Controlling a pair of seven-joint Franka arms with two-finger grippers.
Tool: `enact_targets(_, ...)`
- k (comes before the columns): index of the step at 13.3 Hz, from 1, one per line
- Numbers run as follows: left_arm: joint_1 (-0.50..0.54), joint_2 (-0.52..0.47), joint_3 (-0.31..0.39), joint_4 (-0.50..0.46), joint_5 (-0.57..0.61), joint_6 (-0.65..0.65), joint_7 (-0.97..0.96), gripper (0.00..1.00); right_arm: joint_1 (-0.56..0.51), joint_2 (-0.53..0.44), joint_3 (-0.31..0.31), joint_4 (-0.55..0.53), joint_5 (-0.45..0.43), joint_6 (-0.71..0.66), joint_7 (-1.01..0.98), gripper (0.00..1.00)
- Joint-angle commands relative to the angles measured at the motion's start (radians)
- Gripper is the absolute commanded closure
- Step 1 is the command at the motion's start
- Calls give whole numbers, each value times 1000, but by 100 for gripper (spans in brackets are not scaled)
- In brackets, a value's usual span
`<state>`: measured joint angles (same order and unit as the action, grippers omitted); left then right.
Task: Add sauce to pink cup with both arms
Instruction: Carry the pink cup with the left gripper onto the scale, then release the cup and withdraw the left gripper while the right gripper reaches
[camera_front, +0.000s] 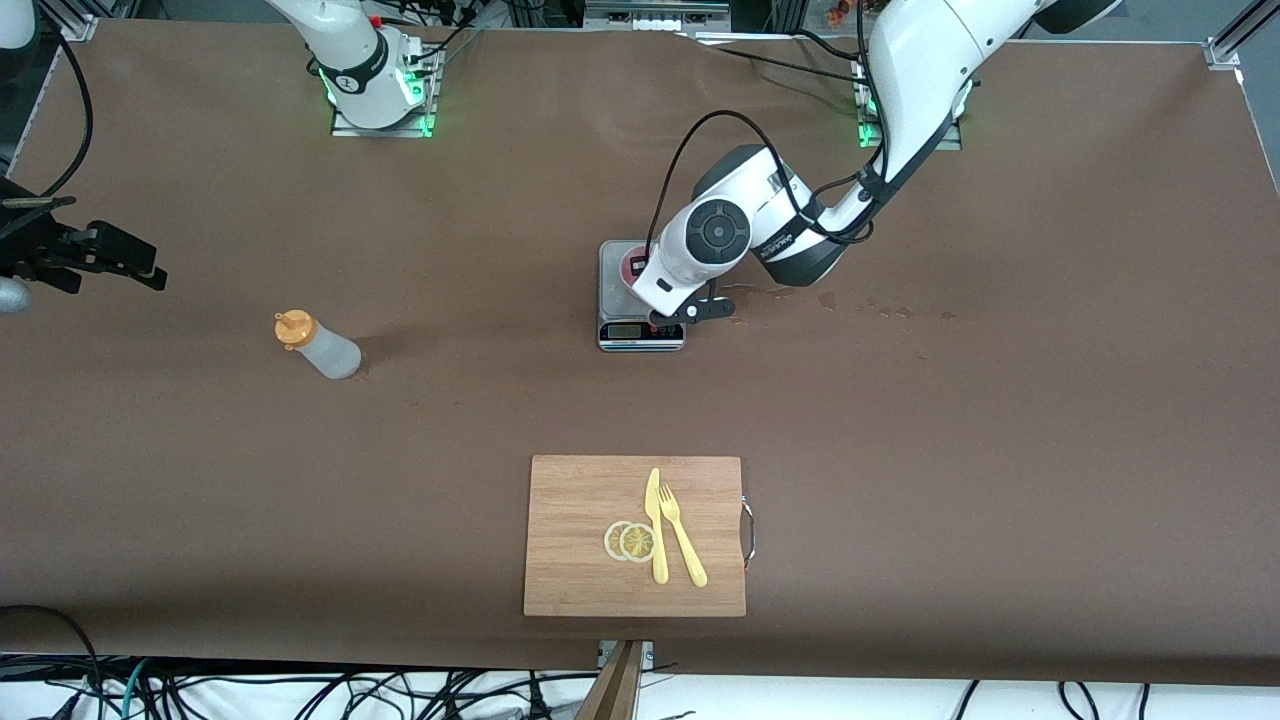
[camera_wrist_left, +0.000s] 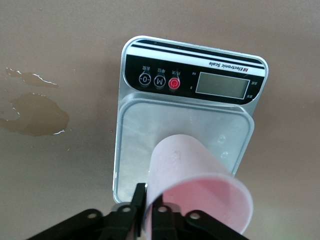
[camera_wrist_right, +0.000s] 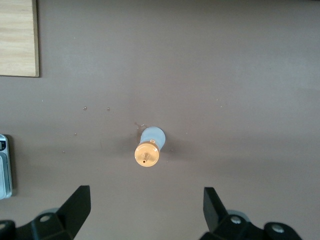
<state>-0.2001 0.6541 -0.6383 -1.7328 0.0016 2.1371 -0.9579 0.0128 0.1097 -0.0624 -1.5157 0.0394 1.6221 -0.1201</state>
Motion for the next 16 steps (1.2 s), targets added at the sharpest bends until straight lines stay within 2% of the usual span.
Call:
enact_targets(1,-13,-7,11,4,23,4,-27,8,-8,-1,0,22,2,-21,-102,0)
enact_targets(2,-12,-11,11,5,23,3,-27,1,-10,2,-1,16,5,-21,-162,0)
enact_targets(4,-2,-37,8,5,23,-11,-28,1,-14,2,1,15,5,-21,-219,0)
enact_targets(7,10,-112,11,18,23,-141,-2,2,-14,-16,4,-21,5,-16,-297,0)
enact_targets(12,122,-256,2,24,14,-304,149,2,-63,-16,13,-90,30,21,-640,0)
enact_targets(14,178,-301,2,25,12,-330,189,3,-91,-10,15,-113,34,21,-766,0)
enact_targets(16,240,-324,5,59,12,-353,212,3,-120,19,13,-119,91,28,-902,0)
